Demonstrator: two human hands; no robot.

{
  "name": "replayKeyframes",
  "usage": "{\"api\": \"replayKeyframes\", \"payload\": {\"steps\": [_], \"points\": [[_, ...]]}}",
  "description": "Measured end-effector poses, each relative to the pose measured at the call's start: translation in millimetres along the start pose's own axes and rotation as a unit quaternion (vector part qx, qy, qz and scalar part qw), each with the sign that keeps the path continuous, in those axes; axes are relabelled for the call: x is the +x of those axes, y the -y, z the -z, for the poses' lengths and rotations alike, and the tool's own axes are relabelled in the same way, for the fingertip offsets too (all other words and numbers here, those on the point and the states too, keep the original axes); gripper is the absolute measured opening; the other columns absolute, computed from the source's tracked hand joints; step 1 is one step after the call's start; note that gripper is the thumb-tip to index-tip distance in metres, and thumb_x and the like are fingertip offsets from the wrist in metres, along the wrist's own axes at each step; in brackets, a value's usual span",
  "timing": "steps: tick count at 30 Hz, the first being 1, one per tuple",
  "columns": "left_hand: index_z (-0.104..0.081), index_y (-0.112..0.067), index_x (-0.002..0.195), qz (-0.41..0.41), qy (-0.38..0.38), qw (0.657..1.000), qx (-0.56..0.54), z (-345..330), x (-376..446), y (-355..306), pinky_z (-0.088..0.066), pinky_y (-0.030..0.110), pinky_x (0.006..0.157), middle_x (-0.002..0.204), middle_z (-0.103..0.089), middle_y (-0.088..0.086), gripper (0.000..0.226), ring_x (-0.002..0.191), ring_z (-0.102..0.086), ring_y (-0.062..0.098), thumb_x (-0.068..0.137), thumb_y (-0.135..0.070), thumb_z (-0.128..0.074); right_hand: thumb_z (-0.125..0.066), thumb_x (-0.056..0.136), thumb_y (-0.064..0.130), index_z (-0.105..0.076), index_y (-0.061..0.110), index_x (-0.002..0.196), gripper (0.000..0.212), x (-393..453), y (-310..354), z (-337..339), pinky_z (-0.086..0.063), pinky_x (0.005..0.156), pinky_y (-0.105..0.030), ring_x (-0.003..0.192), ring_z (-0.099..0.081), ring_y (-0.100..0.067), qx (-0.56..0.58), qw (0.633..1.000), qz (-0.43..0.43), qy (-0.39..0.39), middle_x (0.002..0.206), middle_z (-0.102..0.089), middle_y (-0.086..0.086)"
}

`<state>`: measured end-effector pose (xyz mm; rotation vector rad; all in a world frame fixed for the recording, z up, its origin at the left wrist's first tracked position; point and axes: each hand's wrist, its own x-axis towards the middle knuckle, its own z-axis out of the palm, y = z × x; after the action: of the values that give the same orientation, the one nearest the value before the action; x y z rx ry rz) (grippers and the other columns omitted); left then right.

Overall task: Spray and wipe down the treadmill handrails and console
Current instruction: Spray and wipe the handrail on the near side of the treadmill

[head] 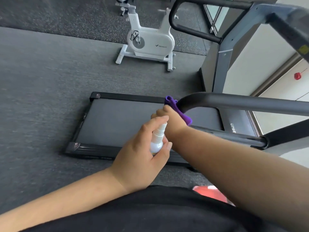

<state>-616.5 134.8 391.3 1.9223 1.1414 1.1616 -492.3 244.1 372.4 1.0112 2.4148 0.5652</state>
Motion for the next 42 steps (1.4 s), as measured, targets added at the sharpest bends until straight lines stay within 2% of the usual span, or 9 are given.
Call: {"api": "replayKeyframes", "payload": {"steps": [3, 8, 15, 19, 22, 26, 34, 37, 42], "points": [[-0.033, -0.039, 0.137, -0.019, 0.018, 1.0, -0.004, 16.1, -4.0, 6.3, -0.044, 0.013, 0.088, 0.102, -0.058, -0.018, 0.053, 0.091, -0.061, 0.0, 0.09, -0.034, -0.056, -0.061, 0.084, 0.033, -0.037, 0.025, 0.08, 0.025, -4.3, 17.7, -13.1, -0.034, 0.084, -0.033, 0.095, -0.055, -0.018, 0.067, 0.996, -0.011, -0.055, 0.078, -0.037, 0.008], [-0.036, -0.033, 0.134, -0.085, 0.035, 0.995, -0.035, 29.2, -4.1, 14.6, -0.048, 0.019, 0.082, 0.094, -0.06, -0.012, 0.047, 0.082, -0.063, 0.005, 0.092, -0.03, -0.059, -0.063, 0.081, 0.033, -0.069, 0.023, 0.103, 0.024, -32.3, 28.2, -0.8, -0.044, 0.084, -0.04, 0.087, -0.061, -0.024, 0.264, 0.927, -0.104, -0.246, 0.093, -0.066, 0.005], [-0.035, -0.033, 0.135, -0.166, 0.025, 0.985, -0.046, 33.2, 9.1, 18.0, -0.05, 0.02, 0.076, 0.097, -0.058, -0.018, 0.047, 0.081, -0.063, 0.008, 0.094, -0.033, -0.059, -0.078, 0.077, 0.033, -0.063, 0.043, 0.12, 0.047, -110.3, 17.7, 4.4, -0.049, 0.089, -0.038, 0.102, -0.062, -0.006, 0.507, 0.645, -0.362, -0.443, 0.11, -0.065, 0.023], [-0.034, -0.035, 0.136, -0.162, 0.053, 0.984, -0.05, 33.3, 12.5, 17.7, -0.051, 0.02, 0.071, 0.098, -0.058, -0.018, 0.053, 0.079, -0.062, 0.006, 0.09, -0.026, -0.058, -0.071, 0.083, 0.032, -0.062, 0.048, 0.118, 0.039, -117.0, -3.1, 18.0, -0.056, 0.067, -0.058, 0.085, -0.071, -0.024, 0.616, 0.429, -0.4, -0.525, 0.094, -0.071, 0.002], [-0.032, -0.035, 0.136, -0.162, 0.066, 0.983, -0.049, 32.0, 16.2, 19.2, -0.053, 0.026, 0.067, 0.097, -0.059, -0.018, 0.054, 0.075, -0.062, 0.006, 0.09, -0.027, -0.058, -0.072, 0.082, 0.041, -0.057, 0.045, 0.127, 0.048, -104.7, -20.5, 20.7, -0.044, 0.103, -0.049, 0.12, -0.056, -0.019, 0.467, 0.512, -0.479, -0.539, 0.125, -0.061, 0.01], [-0.032, -0.034, 0.137, -0.185, 0.08, 0.977, -0.066, 30.0, 20.6, 22.0, -0.053, 0.027, 0.069, 0.092, -0.058, -0.021, 0.056, 0.073, -0.061, 0.005, 0.09, -0.023, -0.06, -0.085, 0.07, 0.031, -0.061, 0.026, 0.132, 0.067, -76.9, -18.2, 6.3, -0.02, 0.116, -0.057, 0.14, -0.035, -0.035, 0.282, 0.779, -0.41, -0.382, 0.145, -0.051, -0.002], [-0.034, -0.033, 0.135, -0.173, 0.067, 0.98, -0.065, 33.3, 19.7, 24.2, -0.052, 0.021, 0.077, 0.097, -0.057, -0.018, 0.053, 0.079, -0.062, 0.002, 0.09, -0.025, -0.059, -0.041, 0.092, 0.029, -0.05, 0.026, 0.143, 0.052, -56.1, 46.4, -43.9, -0.008, 0.121, -0.051, 0.151, -0.014, -0.03, 0.16, 0.959, -0.188, -0.137, 0.153, -0.043, 0.001], [-0.033, -0.032, 0.136, -0.182, 0.068, 0.979, -0.055, 37.4, 16.8, 22.7, -0.05, 0.018, 0.079, 0.095, -0.058, -0.018, 0.053, 0.083, -0.062, 0.001, 0.09, -0.025, -0.059, -0.05, 0.095, 0.02, -0.03, 0.026, 0.154, 0.063, -60.7, 68.9, -57.2, 0.007, 0.121, -0.045, 0.152, 0.002, -0.028, 0.277, 0.946, -0.165, -0.009, 0.16, -0.029, 0.0], [-0.035, -0.036, 0.134, -0.147, 0.043, 0.987, -0.054, 49.4, 7.1, 27.4, -0.05, 0.021, 0.074, 0.093, -0.06, -0.017, 0.05, 0.076, -0.063, 0.006, 0.091, -0.029, -0.058, -0.077, 0.078, 0.005, -0.057, 0.014, 0.138, 0.064, -75.2, 61.2, -16.8, -0.043, 0.108, -0.047, 0.133, -0.05, -0.033, 0.417, 0.83, -0.258, -0.265, 0.14, -0.057, -0.008]]}}
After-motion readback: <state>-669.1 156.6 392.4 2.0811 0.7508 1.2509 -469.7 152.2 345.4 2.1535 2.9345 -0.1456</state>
